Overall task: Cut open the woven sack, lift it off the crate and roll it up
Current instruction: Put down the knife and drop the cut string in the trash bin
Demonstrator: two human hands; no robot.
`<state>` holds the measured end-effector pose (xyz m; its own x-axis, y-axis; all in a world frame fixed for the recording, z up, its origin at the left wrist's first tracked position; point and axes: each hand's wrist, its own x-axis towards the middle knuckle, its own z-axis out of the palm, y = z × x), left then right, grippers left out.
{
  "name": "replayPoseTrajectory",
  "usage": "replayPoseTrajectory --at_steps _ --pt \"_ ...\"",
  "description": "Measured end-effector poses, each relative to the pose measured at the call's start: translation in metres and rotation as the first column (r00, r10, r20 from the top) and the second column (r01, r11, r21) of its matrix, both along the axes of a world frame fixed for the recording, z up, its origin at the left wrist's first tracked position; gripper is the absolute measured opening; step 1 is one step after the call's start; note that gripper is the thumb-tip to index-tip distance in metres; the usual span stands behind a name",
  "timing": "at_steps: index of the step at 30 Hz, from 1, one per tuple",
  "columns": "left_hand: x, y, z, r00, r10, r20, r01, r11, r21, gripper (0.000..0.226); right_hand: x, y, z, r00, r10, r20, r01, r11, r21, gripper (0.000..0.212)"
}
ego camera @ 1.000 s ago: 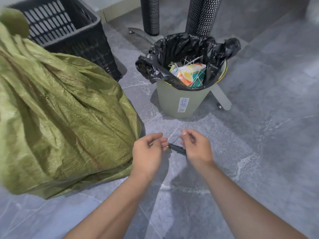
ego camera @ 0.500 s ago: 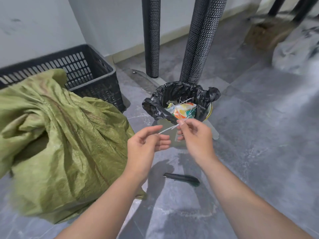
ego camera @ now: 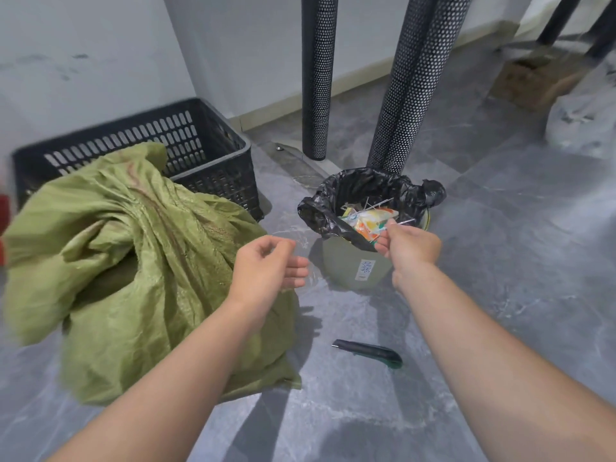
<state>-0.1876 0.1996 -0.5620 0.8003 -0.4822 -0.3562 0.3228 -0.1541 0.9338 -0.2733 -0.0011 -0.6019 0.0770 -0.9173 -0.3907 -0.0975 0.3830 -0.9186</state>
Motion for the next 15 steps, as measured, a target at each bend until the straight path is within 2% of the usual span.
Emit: replayPoseTrajectory --at_steps 8,12,15 --pt "0.015 0.007 0.008 1.0 -0.002 0.012 0.002 1.0 0.004 0.019 0.011 0.008 -0.005 0.998 0.006 0.058 -0.01 0.998 0.055 0.011" --pt "0.016 0.004 0.01 1.0 -0.008 0.014 0.008 1.0 0.012 0.017 0.016 0.01 -0.004 0.994 0.051 0.101 -0.053 0.998 0.023 0.041" --pt "0.017 0.007 0.014 1.0 -0.013 0.022 0.012 1.0 0.026 0.017 0.022 0.022 -0.001 0.99 0.118 0.082 -0.114 0.992 -0.05 0.044"
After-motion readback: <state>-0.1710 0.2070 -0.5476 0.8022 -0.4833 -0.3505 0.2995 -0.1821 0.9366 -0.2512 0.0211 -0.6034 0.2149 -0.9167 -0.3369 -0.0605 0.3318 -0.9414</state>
